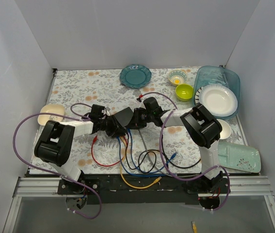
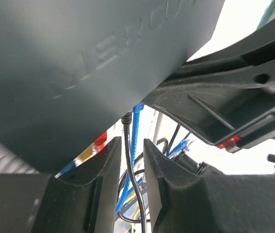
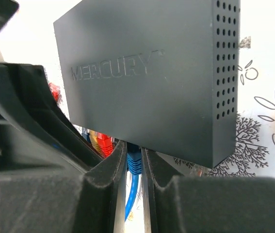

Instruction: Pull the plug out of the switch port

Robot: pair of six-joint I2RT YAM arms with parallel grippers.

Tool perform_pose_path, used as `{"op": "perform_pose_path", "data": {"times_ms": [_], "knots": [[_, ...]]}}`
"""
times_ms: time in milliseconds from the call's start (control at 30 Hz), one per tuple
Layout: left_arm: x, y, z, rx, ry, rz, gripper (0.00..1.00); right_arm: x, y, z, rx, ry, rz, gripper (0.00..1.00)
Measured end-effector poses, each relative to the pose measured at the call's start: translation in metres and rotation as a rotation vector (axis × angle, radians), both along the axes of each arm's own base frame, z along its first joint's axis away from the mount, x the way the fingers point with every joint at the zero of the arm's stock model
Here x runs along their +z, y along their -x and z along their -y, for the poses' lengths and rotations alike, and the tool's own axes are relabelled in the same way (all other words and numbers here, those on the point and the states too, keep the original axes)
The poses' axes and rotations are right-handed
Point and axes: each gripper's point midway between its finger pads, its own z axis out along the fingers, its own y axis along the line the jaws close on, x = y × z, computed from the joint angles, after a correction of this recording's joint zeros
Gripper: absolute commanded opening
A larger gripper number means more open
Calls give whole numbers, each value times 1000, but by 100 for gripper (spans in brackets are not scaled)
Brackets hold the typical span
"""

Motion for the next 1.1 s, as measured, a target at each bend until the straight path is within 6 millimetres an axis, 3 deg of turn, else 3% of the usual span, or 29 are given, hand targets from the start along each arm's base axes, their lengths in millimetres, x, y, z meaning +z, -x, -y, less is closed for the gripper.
{"op": "perform_pose_path", "data": {"times_ms": [233,400,767,833,867,933,1033,1100], "knots": [[-10,3,13,-28,-1,-49,24,-1,5,11,-2,41,52,1],[-10,-4,12,2,-12,-49,24,-5,27,30,11,69,41,1],[-5,-10,7,40,-42,-21,26,-4,53,75,-65,152,0,1],[3,-13,6,48,-40,9,27,-3,53,90,-104,185,-3,14],[9,-15,6,50,-34,32,28,-2,53,95,-120,199,-3,28],[24,-19,6,51,-17,80,29,0,54,104,-136,219,-5,37],[52,-24,7,50,11,174,31,7,49,101,-118,248,8,45],[70,-29,6,55,23,229,31,11,44,85,-73,278,21,50]]}}
